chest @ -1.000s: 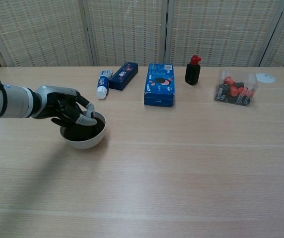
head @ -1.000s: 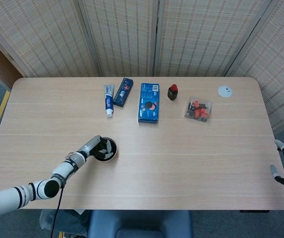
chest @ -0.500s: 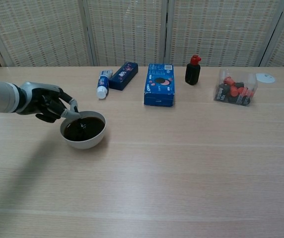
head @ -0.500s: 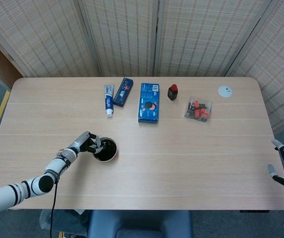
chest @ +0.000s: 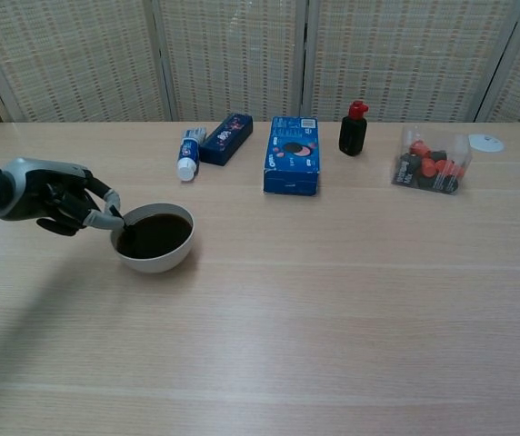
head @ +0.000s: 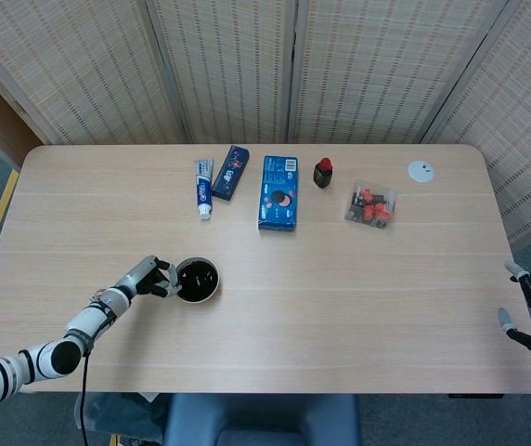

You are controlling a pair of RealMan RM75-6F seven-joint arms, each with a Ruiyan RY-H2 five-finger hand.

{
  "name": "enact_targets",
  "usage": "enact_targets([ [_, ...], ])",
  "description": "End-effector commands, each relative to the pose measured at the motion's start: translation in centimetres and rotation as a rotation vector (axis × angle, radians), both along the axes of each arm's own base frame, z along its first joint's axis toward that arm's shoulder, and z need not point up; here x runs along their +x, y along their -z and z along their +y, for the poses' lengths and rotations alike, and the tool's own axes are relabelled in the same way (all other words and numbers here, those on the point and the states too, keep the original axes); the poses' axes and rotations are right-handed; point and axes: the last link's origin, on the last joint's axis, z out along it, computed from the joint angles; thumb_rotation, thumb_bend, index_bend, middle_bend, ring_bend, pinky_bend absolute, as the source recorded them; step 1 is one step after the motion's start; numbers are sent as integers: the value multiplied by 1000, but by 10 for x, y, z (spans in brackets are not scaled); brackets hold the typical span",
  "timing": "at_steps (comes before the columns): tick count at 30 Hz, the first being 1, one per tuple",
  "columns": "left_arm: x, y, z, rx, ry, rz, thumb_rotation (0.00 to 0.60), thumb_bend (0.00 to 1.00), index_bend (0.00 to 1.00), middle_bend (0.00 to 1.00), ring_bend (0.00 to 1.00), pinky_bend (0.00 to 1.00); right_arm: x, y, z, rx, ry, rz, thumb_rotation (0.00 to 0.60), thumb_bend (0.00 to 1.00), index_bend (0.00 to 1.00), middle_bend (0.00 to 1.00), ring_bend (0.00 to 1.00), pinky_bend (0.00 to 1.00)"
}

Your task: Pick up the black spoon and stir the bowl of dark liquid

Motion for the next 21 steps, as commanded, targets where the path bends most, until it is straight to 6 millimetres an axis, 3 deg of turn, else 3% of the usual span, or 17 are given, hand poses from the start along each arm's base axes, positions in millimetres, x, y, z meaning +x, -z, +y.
enact_targets([
  [1, 5, 0, -9, -15, 28, -11, 600, 429, 645, 1000, 1000, 1000, 0, 0, 0, -1, 0, -1, 600, 343, 151, 316, 247, 382],
  [8, 24, 9, -17, -52, 108, -17, 600, 429, 644, 1000, 1000, 1000, -3, -2, 3, -6, 6, -5, 600, 343, 151, 316, 247, 382],
  [21, 48, 27, 3, -53, 147, 14, 600, 429, 642, 1000, 1000, 1000, -9, -4, 7, -19, 17, -10, 600, 343, 151, 316, 247, 382],
])
